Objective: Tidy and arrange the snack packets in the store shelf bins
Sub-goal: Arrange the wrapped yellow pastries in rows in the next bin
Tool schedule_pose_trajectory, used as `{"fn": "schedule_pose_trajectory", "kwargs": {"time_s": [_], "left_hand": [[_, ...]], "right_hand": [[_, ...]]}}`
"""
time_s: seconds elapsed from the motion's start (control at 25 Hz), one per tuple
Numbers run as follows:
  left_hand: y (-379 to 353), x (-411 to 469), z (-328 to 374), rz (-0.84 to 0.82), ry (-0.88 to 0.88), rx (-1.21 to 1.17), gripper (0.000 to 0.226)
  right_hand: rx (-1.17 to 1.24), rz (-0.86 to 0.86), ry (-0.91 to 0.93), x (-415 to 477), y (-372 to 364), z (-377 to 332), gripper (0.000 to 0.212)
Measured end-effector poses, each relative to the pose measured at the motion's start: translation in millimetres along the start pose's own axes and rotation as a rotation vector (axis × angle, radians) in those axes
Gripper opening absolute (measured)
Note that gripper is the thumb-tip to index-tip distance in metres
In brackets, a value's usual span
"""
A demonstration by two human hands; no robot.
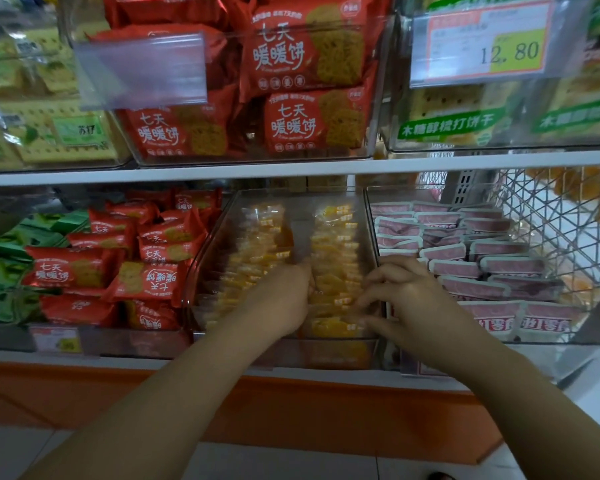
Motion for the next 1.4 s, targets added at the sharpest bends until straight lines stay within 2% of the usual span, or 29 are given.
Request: {"fn": "schedule_pose_trajectory", "kwargs": {"time_s": [0.12, 0.24, 0.4, 0.52, 0.64, 0.72, 0.8, 0.88, 1.08, 1.32, 1.4], "left_hand": [[-7, 5, 5, -0.049, 0.024, -0.021, 0.029], [-13, 4, 3, -0.056, 0.006, -0.045, 0.026], [-19, -9, 7, -0.077, -0.051, 0.047, 0.043], [0, -28, 6, 0.115, -0.107, 0.163, 0.035], [31, -51, -26, 0.408, -0.162, 0.09, 0.024], [42, -57, -66, 0.557, -0.115, -0.002, 0.023], [38, -54, -96, 0.605, -0.025, 0.0, 0.021], [31, -46, -110, 0.569, -0.032, 0.017, 0.024], [18, -29, -123, 0.384, -0.098, 0.047, 0.054], [13, -21, -129, 0.432, -0.087, 0.009, 0.064], [13, -20, -129, 0.445, -0.098, -0.002, 0.056]], "right_hand": [[0.02, -0.001, -0.019, 3, -2, -1, 0.01], [0.013, -0.027, -0.038, 5, -1, -2, 0.008], [-0.027, -0.076, -0.044, 6, 4, -7, 0.01], [-0.025, -0.122, -0.063, 5, 9, -10, 0.023], [-0.019, -0.066, -0.031, 20, 22, -22, 0.024], [-0.04, -0.021, 0.005, 48, 24, -37, 0.019], [-0.08, -0.016, 0.01, 85, 15, -49, 0.021], [-0.162, -0.072, 0.004, 121, 0, -53, 0.021], [-0.357, -0.28, -0.065, 164, -22, -54, 0.011], [-0.379, -0.368, 0.023, 180, -39, -64, 0.01], [-0.318, -0.365, 0.031, 176, -42, -62, 0.01]]}}
Point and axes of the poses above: each hand's wrist, its own x-axis towards the middle knuckle, its own y-axis out of the back of the hand, z = x × y, the point moved 4 cm from there along x, towards the middle knuckle, and after that the axes turned 7 degrees about -z, right-handed, at the moved point
